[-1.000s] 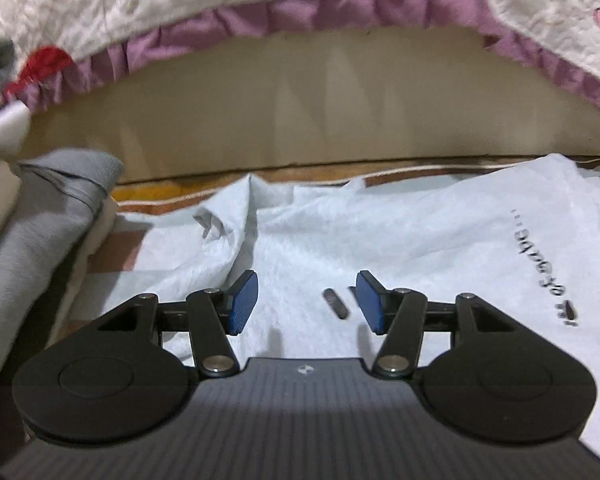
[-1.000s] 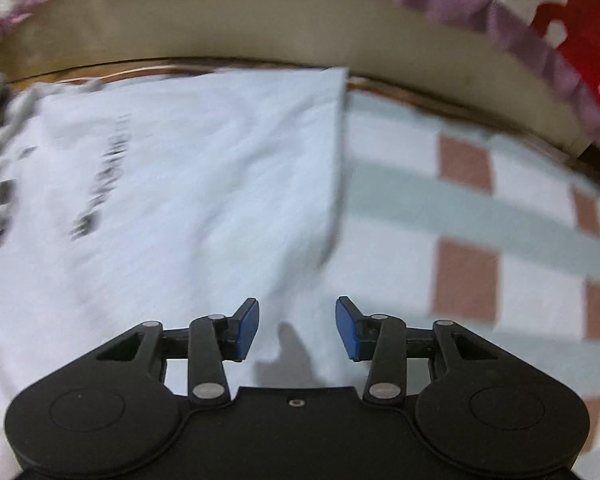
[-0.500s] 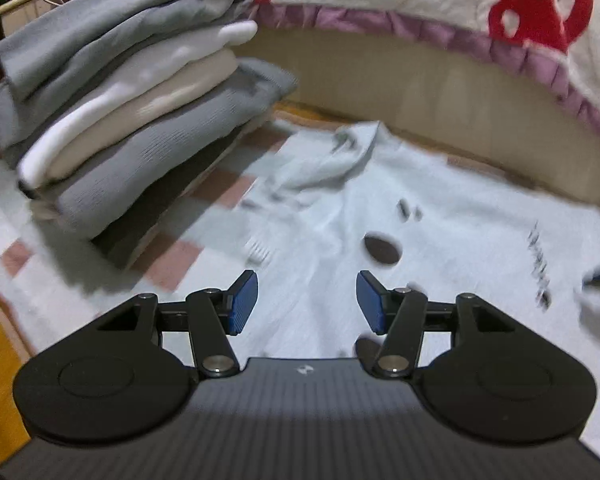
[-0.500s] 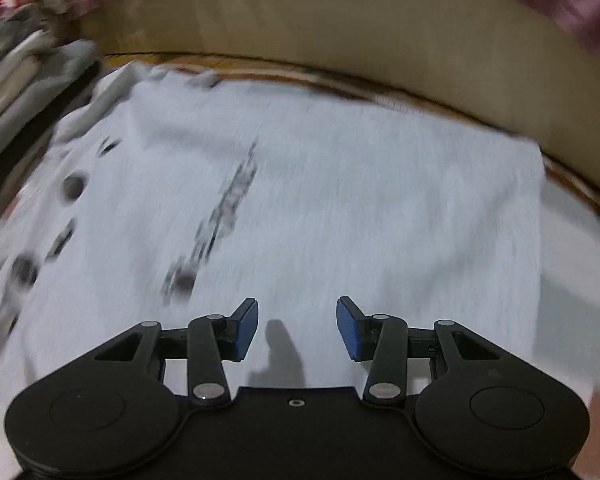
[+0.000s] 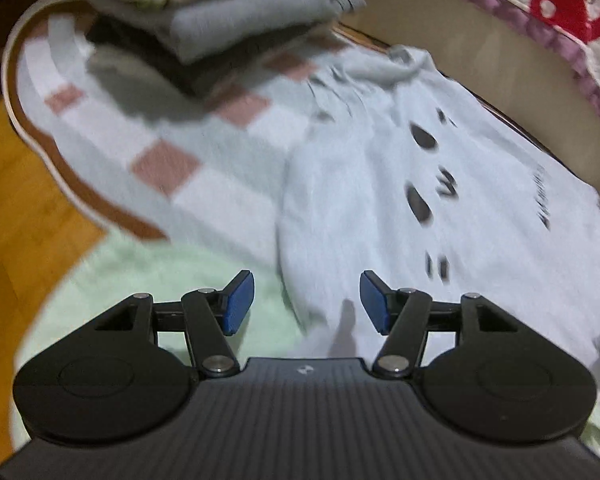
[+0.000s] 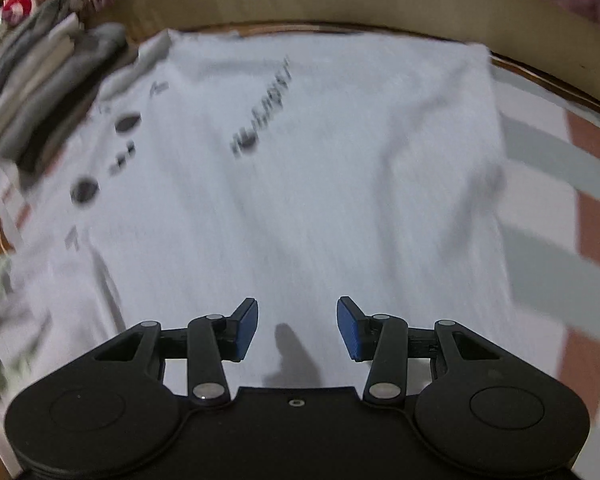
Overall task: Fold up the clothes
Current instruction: 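Open both grippers and pull back over the spread grey sweatshirt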
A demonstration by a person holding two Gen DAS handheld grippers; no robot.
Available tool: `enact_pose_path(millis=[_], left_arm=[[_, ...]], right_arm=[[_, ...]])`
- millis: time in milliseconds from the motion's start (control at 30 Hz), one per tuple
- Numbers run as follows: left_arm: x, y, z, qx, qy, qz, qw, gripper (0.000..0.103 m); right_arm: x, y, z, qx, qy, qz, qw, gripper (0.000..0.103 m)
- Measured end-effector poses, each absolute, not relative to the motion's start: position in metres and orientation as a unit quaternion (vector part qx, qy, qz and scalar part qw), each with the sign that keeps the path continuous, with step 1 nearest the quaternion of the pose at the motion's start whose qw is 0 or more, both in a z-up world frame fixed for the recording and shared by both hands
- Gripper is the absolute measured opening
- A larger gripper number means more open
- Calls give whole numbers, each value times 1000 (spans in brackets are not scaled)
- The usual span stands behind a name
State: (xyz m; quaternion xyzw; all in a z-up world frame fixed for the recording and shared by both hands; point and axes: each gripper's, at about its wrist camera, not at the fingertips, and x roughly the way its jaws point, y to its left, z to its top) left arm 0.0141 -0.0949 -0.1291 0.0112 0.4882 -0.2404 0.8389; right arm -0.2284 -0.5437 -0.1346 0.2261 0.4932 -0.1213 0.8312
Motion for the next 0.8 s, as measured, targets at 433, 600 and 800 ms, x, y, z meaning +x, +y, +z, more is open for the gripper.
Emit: enact_pose_path(millis=[433, 600, 800], left_arm=[[-36, -86, -143, 29, 452, -240, 859, 53], [-37, -84, -142, 22, 445, -241, 862, 53], [-48, -69, -126, 0, 426, -233, 874, 53]], right_arm=[[-290, -507, -132, 184, 462, -185, 848, 61], [-284, -523, -162, 188, 482, -183, 836, 53], [-351, -514, -146, 199, 395, -198, 875, 3]])
